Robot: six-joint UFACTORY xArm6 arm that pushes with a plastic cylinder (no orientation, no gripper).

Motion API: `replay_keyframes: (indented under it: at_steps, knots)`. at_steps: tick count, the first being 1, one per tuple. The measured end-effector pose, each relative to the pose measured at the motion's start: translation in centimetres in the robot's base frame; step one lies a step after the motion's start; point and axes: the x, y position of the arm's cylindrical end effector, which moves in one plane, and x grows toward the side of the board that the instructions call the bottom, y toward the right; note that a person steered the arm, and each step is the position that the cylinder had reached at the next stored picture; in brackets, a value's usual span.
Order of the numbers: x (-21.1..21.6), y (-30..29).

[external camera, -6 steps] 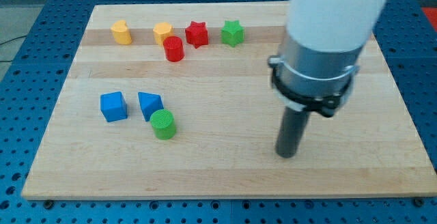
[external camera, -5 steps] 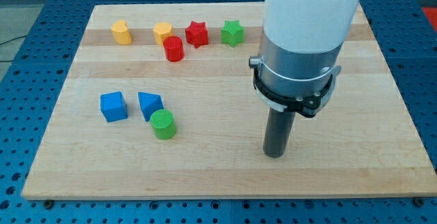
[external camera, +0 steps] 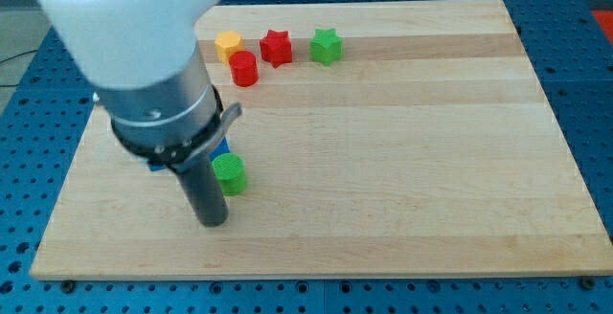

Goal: Move the yellow heart diagonally top left to the blue cube

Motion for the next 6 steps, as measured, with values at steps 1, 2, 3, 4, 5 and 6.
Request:
replay_keyframes:
  at_steps: [1,2,3,4,5,6]
  knots:
    - [-0.2,0.2]
    - [-1.1,-1.5]
    - [-2.0,-3.2]
    - [-4.1,2.2]
    - [-5.8,6.1]
    - [-2.5,5.9]
